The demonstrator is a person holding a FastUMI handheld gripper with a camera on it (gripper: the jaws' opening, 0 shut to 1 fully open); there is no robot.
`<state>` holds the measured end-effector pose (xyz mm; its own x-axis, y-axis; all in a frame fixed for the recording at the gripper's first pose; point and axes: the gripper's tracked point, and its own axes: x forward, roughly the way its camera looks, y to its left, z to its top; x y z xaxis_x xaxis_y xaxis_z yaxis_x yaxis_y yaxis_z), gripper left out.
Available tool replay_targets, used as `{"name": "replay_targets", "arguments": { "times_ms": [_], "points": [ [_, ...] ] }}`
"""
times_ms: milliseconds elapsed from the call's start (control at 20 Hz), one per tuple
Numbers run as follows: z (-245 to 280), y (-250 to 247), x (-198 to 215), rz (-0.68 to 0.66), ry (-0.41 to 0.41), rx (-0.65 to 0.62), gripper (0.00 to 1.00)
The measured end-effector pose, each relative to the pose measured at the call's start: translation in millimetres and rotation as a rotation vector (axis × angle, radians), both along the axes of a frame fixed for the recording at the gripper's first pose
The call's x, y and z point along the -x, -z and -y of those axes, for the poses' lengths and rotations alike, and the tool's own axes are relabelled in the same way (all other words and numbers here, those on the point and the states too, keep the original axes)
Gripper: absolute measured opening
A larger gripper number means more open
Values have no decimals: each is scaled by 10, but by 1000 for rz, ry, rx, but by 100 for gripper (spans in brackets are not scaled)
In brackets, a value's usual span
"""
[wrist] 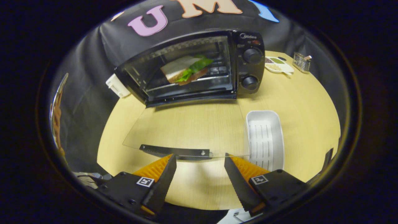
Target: Open the toaster oven, put the food inside, and close the toaster oven door.
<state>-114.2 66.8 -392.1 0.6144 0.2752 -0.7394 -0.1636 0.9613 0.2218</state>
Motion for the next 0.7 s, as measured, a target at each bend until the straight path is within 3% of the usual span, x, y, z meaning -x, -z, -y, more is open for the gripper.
{"name": "replay_targets", "arguments": {
  "times_ms": [250,700],
  "points": [
    [-84,-421,-210,96,64,-64,97],
    [-146,-839,-569,208,95,-106,100]
  ]
}}
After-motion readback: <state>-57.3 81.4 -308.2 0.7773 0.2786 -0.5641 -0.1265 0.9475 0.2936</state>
